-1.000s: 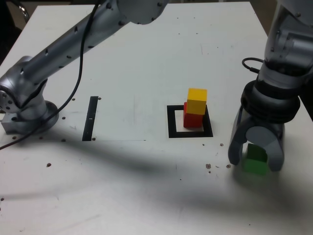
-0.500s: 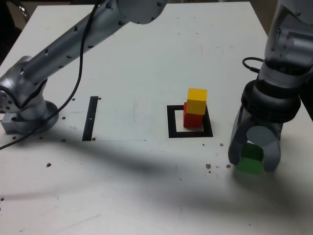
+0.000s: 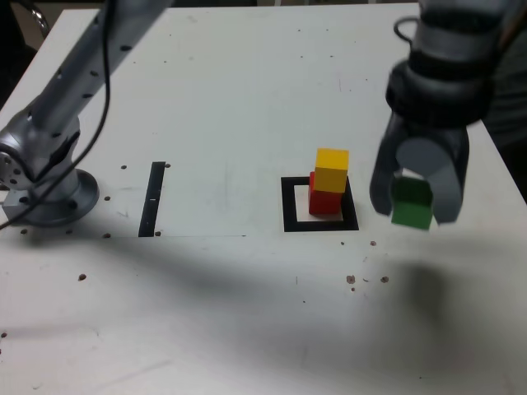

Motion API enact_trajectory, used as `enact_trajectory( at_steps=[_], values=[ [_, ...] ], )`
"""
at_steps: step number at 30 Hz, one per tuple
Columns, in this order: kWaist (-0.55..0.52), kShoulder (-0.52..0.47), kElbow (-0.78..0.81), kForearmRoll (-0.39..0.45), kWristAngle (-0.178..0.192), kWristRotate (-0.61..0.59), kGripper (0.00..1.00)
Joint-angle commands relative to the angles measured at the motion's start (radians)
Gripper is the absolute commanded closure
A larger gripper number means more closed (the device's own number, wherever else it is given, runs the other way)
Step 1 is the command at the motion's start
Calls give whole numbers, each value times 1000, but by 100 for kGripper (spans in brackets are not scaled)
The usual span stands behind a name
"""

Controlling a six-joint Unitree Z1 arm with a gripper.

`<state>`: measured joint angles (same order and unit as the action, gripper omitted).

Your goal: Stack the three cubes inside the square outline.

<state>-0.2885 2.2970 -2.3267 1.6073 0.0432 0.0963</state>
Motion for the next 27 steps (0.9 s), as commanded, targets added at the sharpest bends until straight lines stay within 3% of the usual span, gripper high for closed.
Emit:
enact_trajectory(
  at_steps=[1,11,27],
  values=[
    [0,-44,13,19,10,3,75],
    [24,-204,136,28,34,0,75],
    [152,-286,315,21,-20,6,75]
  ],
)
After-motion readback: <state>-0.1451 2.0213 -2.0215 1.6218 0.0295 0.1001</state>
